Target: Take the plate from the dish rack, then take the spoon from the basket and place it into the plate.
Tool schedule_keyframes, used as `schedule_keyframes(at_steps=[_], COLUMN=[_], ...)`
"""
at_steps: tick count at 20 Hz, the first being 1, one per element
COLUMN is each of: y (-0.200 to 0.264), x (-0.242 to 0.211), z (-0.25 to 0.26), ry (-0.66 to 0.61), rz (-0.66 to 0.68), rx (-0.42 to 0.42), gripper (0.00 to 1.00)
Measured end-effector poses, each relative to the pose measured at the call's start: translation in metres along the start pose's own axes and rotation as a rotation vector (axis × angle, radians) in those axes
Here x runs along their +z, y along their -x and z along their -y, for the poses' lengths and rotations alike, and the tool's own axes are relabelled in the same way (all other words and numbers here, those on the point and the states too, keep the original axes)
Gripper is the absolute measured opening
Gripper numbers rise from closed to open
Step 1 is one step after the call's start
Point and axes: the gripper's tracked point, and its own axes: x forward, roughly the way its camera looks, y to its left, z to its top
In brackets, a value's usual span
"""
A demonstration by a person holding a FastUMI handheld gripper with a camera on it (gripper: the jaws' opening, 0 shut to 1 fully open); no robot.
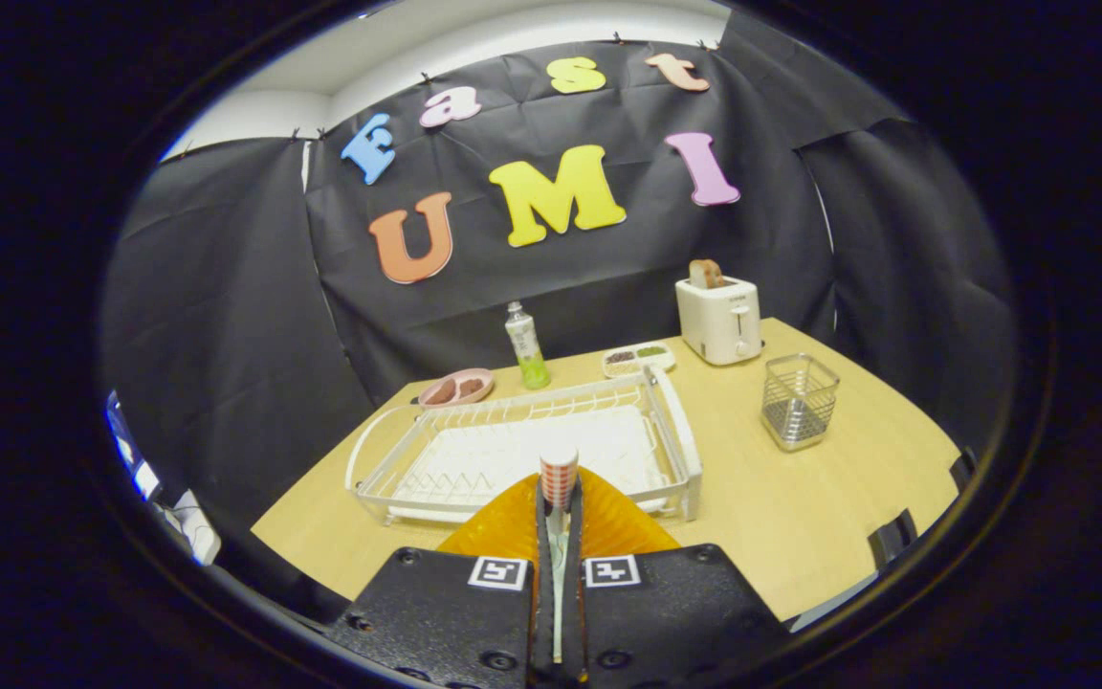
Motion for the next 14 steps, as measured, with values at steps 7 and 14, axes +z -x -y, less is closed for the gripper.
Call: schedule_keyframes(at_steps=[7,14], y=[-0.021,-0.027], x=[-0.049,-0.051], z=[-0.042,-0.044], ry=[0.007,0.073], rz=[-0.076,-0.053], rx=[0.059,0.081], gripper=[0.08,0.20])
